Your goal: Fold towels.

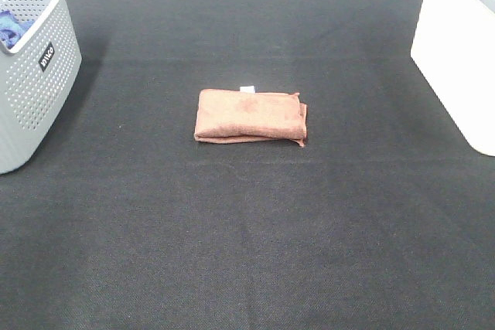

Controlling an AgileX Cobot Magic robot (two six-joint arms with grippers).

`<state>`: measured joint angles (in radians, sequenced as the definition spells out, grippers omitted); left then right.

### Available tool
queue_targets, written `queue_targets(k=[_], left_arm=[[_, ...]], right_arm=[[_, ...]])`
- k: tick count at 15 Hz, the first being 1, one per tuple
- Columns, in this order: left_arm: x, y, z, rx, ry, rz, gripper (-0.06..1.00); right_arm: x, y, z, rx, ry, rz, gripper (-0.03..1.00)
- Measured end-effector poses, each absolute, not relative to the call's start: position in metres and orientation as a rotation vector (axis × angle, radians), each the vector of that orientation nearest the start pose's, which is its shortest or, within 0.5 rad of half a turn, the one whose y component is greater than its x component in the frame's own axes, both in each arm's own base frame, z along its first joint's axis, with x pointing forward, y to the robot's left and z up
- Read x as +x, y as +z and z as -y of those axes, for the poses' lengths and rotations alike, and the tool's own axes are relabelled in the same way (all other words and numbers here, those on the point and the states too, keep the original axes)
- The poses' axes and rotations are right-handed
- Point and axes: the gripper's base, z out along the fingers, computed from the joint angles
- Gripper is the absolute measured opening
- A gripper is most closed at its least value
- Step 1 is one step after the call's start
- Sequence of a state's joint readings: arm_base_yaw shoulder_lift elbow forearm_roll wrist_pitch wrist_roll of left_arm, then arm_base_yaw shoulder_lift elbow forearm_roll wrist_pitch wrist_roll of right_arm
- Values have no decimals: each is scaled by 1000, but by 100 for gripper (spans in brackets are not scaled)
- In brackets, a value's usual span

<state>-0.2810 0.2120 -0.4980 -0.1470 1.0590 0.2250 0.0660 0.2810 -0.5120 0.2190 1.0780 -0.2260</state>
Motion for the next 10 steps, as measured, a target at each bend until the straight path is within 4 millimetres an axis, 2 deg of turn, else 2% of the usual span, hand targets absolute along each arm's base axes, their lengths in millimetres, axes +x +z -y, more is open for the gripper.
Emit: queue_targets(k=[4, 7, 10], left_arm=[[24, 275, 18, 514, -197, -2193, 63], [23, 276, 14, 344, -115, -2198, 63], [3, 278, 12, 236, -45, -2075, 63]], right_arm=[[33, 277, -20, -312, 193, -2275, 81], [19, 280, -19, -311, 182, -2184, 81], [6, 281, -18, -310, 172, -2101, 81]])
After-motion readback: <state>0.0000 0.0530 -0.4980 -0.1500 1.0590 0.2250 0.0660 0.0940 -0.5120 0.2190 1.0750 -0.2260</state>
